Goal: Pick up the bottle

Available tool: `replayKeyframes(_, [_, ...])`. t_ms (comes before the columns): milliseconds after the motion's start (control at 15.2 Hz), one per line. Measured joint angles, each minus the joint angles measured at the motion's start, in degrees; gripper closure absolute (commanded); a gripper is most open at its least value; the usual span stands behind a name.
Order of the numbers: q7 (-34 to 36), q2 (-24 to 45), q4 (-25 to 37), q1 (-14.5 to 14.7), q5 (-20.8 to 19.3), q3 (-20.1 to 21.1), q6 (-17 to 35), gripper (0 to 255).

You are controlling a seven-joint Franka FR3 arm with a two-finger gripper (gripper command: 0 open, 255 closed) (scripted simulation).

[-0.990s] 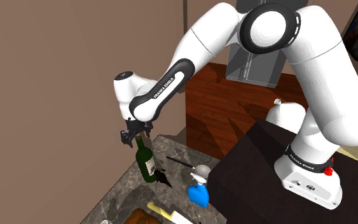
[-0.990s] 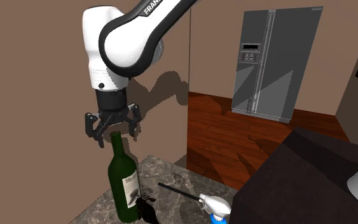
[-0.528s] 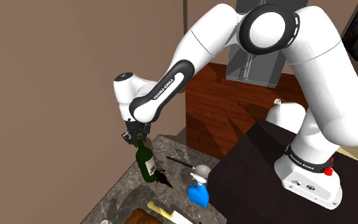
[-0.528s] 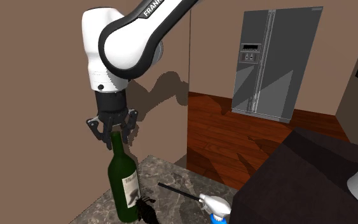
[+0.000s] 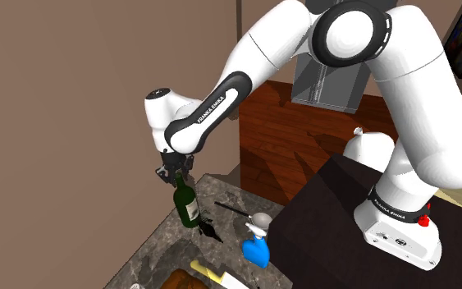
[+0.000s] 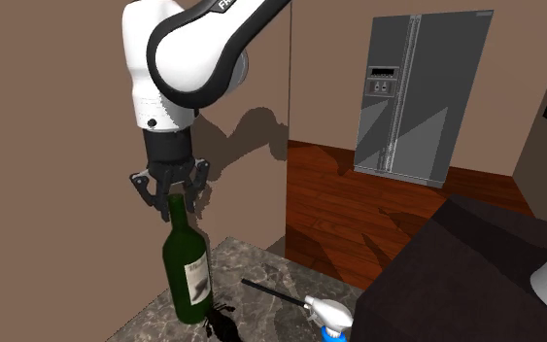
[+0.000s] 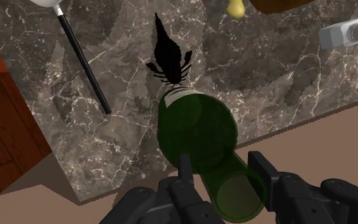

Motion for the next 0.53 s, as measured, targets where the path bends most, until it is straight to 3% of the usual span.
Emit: replayKeyframes(528, [-0.7, -4.0, 0.0, -0.8, 1.5, 1.2, -4.0, 255])
